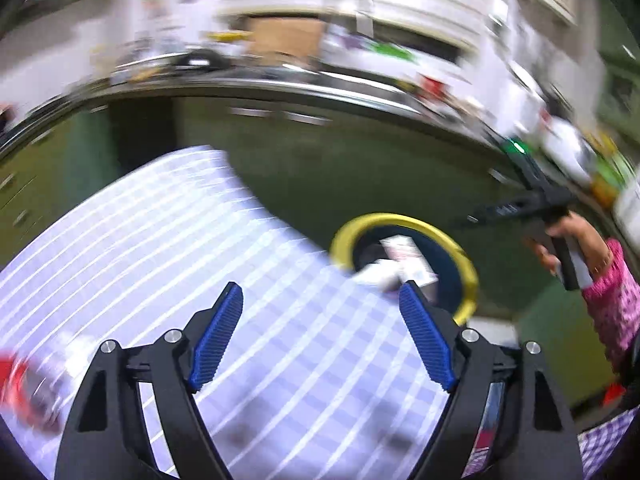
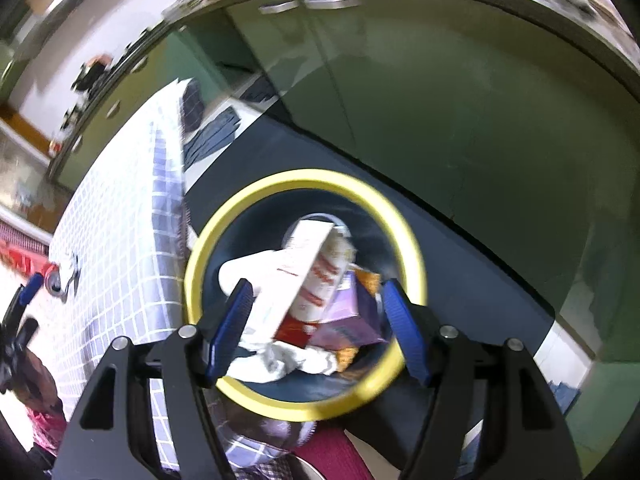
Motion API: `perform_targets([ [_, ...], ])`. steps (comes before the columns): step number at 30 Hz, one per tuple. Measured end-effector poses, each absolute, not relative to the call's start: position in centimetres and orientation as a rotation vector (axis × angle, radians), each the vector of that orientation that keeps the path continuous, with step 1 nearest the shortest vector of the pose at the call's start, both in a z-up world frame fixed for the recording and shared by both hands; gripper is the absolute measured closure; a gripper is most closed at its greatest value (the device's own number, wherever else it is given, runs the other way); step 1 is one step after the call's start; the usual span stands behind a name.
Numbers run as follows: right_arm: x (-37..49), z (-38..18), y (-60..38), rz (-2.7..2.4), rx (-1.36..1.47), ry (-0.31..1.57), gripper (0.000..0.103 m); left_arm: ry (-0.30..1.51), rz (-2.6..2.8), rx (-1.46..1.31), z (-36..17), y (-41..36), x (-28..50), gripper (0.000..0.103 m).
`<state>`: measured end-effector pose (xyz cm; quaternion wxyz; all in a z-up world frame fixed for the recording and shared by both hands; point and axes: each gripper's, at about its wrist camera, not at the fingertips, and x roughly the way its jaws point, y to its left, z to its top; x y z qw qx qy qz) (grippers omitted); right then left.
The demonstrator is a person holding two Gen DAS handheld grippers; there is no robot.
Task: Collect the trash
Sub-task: 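Move the right gripper to the red Coca-Cola can and grasp it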
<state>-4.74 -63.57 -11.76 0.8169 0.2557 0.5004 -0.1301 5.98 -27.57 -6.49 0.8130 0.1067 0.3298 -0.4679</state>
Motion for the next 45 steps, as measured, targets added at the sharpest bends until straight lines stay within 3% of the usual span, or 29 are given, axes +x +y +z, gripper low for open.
perform_targets([
  [3,-2.3,-11.6,-60.8,-0.217,0.499,1.09,0.038,0.695,-0.851,0.147,-7.6,-20.5,7.8,0.012],
  [9,4.9,-10.7,-51.8,-0.02,0.345,1.142,0.038,0.744,-0.664,0.087,-11.0,-10.8,11.0,0.011],
  [17,14.4,-8.6,-36.0,0.289,0.067,1.182,0.037,0.782,-0.618,0.033,-14.2,-5.0,12.5,0.011],
  [22,18.5,-7.2,-27.4,0.461,-0.092,1.176,0.037,0.78,-0.637,0.05,-14.4,-5.0,12.0,0.009],
  [27,22.8,-6.1,-20.4,0.657,-0.185,1.189,0.018,0.784,-0.654,0.129,-14.3,-5.5,10.8,0.008],
  [35,29.3,-8.7,-13.0,0.727,-0.325,1.365,0.017,0.793,-0.646,0.064,-13.8,-2.9,10.9,0.006],
  [45,30.8,-13.0,-10.8,0.701,-0.435,1.467,0.017,0.811,-0.651,0.051,-13.8,-2.9,11.4,0.006],
])
